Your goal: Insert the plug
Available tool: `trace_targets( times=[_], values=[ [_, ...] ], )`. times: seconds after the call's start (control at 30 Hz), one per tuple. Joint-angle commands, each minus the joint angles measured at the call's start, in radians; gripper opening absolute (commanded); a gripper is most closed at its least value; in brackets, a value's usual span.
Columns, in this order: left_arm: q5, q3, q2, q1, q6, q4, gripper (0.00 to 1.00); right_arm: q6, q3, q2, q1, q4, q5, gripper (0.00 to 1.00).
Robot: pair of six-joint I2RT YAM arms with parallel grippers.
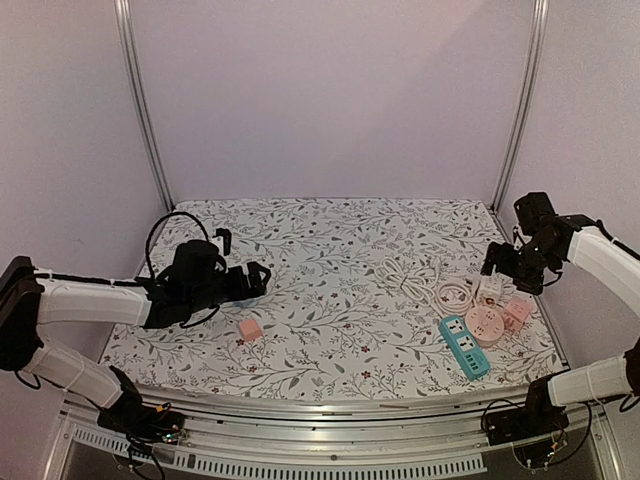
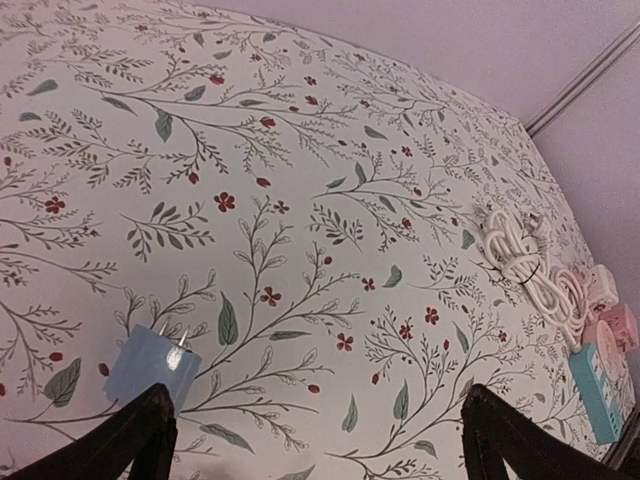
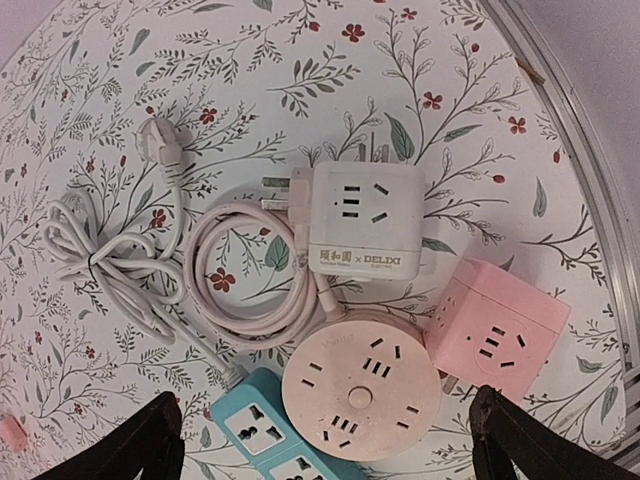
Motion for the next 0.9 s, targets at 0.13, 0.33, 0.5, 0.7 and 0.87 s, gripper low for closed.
trace_targets(
  times=[0.13,0.33,0.5,0.7,0.87],
  values=[
    [-0.048,0.03,0.07,-0.087,0.002,0.079,0.99,0.018,-0.041,0.055,0.023,-0.013,-0.137,0.99],
    [-0.053,0.007,0.051,-0.088,0.014,0.096,0.99,0.052,-0.039,0.132,0.054,-0.083,-0.139,0.99],
    [-0.057,0.003,0.047,-0.089,0.02,0.097,0.99,0.042,-0.033,0.112,0.071,-0.127,-0.084,0.99],
    [-0.049,0.001,0.051,-0.089,0.027,0.106,0.99,-0.006,-0.059,0.17,0.073,-0.085,-0.073,0.99],
    [-0.052,-0.001,0.052,-0.088,0.032,0.11,0.99,-0.006,-0.087,0.24,0.089,-0.04,-0.075,0.99]
  ],
)
